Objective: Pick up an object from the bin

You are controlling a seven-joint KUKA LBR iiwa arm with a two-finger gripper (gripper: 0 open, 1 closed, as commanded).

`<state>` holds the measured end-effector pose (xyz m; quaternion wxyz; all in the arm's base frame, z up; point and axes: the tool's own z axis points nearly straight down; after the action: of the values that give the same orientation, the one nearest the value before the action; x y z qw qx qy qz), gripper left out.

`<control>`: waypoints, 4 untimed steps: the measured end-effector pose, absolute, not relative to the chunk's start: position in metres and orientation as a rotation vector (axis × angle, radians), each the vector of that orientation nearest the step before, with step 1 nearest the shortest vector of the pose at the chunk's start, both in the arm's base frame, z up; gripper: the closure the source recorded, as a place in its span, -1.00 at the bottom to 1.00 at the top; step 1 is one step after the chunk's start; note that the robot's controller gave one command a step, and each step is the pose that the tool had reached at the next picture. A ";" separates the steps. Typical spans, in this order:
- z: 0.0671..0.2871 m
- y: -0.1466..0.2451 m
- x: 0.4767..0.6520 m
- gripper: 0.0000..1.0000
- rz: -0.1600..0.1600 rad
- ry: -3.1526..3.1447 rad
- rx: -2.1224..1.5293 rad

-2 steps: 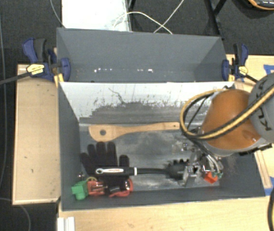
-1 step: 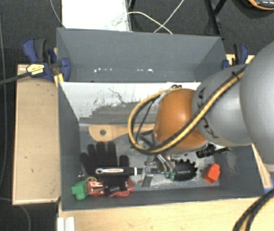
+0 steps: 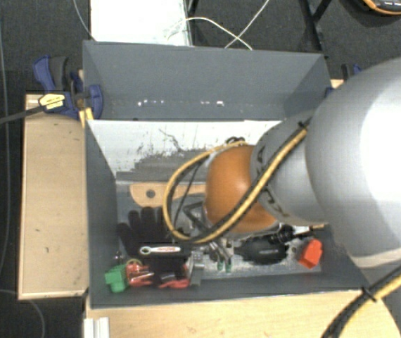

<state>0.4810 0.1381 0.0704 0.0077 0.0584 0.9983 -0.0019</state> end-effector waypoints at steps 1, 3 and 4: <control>0.070 0.117 0.509 1.00 -0.002 3.067 -0.611; 0.084 0.117 0.508 1.00 -0.002 3.069 -0.609; 0.114 0.117 0.508 1.00 -0.002 3.070 -0.607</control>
Offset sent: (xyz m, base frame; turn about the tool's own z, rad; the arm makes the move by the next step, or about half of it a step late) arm 0.0000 0.0000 0.0000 0.0000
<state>0.5076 0.1167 0.1141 0.0058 -0.1940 0.9810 -0.0005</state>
